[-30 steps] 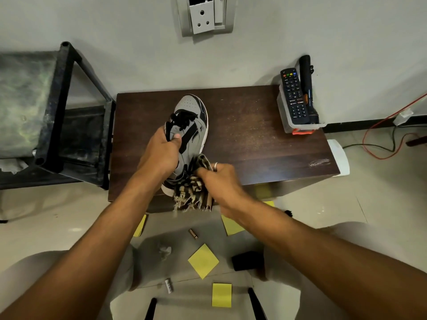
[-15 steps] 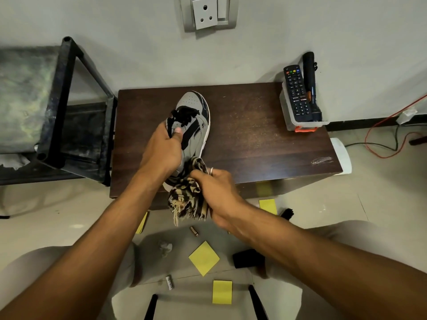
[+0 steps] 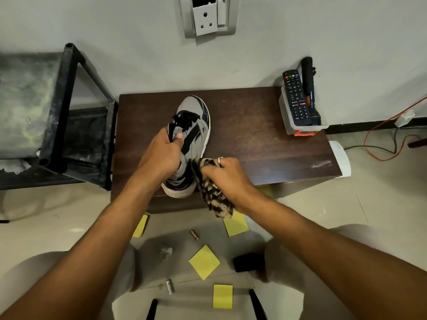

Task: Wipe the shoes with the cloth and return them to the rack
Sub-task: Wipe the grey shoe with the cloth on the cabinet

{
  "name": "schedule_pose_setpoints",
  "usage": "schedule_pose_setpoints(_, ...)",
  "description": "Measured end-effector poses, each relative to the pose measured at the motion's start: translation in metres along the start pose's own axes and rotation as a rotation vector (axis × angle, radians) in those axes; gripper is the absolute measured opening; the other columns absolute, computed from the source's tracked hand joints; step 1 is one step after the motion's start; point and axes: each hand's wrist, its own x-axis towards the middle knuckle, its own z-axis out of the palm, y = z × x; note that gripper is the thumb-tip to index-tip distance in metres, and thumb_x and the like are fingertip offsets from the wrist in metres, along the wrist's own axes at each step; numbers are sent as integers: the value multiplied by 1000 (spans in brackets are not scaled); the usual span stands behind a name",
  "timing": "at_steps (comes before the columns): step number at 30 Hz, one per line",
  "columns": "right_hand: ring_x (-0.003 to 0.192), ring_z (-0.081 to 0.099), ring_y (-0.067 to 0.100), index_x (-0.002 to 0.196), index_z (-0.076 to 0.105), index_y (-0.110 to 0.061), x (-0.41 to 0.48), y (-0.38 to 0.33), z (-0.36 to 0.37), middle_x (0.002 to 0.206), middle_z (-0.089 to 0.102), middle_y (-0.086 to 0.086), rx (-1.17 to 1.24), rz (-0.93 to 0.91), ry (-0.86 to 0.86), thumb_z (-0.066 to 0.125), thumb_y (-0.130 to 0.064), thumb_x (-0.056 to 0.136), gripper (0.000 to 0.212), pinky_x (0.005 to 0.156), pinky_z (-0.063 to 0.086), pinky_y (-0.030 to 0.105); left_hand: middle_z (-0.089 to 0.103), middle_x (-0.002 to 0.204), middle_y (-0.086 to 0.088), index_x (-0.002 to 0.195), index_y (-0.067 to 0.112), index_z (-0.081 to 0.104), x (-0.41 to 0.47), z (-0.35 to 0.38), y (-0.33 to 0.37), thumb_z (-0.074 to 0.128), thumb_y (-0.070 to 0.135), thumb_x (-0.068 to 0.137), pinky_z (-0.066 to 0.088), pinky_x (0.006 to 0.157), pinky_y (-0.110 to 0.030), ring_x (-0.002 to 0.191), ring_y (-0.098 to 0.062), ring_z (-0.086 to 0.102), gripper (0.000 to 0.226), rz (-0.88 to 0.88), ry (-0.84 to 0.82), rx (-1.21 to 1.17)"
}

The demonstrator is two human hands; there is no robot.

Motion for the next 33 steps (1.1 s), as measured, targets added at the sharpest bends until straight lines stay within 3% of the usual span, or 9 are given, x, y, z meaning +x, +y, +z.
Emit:
schedule_pose_setpoints(3,69,59,15,67,64,-23,21,-1,-9,75,62,0,-63,-103,121,64,-20,86,19,67,47,34,66,122,8,125,36,58,4,-4,1,46,49,103,48,103,-52,114,-21,62,29,-8,-35,38)
schedule_pose_setpoints(7,97,57,10,118,73,-14,50,0,1,110,54,-4,-297,-388,96,64,-9,93,27,84,47,18,68,120,7,122,38,59,10,-10,-1,50,48,98,48,103,-52,113,-23,63,28,-22,-51,44)
schedule_pose_setpoints(11,81,62,8,84,73,-20,51,-5,4,93,62,-6,-326,-353,67,69,-19,90,7,72,51,26,70,115,11,113,45,61,14,-18,-8,52,42,99,49,102,-51,109,-21,65,17,-22,-68,25)
schedule_pose_setpoints(14,53,50,8,57,56,-19,49,-12,-7,64,59,-4,-332,-286,-81,67,-18,90,35,54,41,26,70,113,14,105,52,61,16,-25,-10,53,45,96,49,102,-52,109,-19,66,14,-43,-118,2)
schedule_pose_setpoints(16,57,54,11,63,62,-17,60,-15,-12,71,62,1,-293,-353,2,67,-17,92,30,55,44,25,71,113,15,111,53,61,18,-27,-11,52,48,91,49,102,-53,109,-20,66,22,-49,-143,-3)
schedule_pose_setpoints(18,76,57,5,88,74,-18,76,-16,-15,94,60,-3,-290,-415,164,66,-16,94,11,68,46,15,71,112,14,114,51,61,19,-27,-11,53,46,95,49,102,-53,109,-19,66,21,-44,-156,2)
schedule_pose_setpoints(20,87,56,5,109,75,-14,88,-12,-11,106,56,-5,-325,-428,178,65,-14,94,18,78,47,18,70,112,14,115,49,60,18,-26,-11,52,42,99,49,102,-53,108,-19,65,19,-37,-151,12)
schedule_pose_setpoints(28,92,64,6,105,80,-11,61,-2,15,103,59,-15,-216,-635,-41,72,-8,86,20,82,53,26,69,117,14,121,44,62,15,-23,-14,48,43,101,45,107,-52,115,-14,62,24,10,-117,-48)
schedule_pose_setpoints(33,92,64,17,116,76,-12,102,-1,-6,120,55,-5,-659,-688,185,73,-12,89,27,81,58,40,69,114,13,116,45,61,12,-25,-12,44,46,105,47,104,-53,112,-17,64,20,-15,-155,-34)
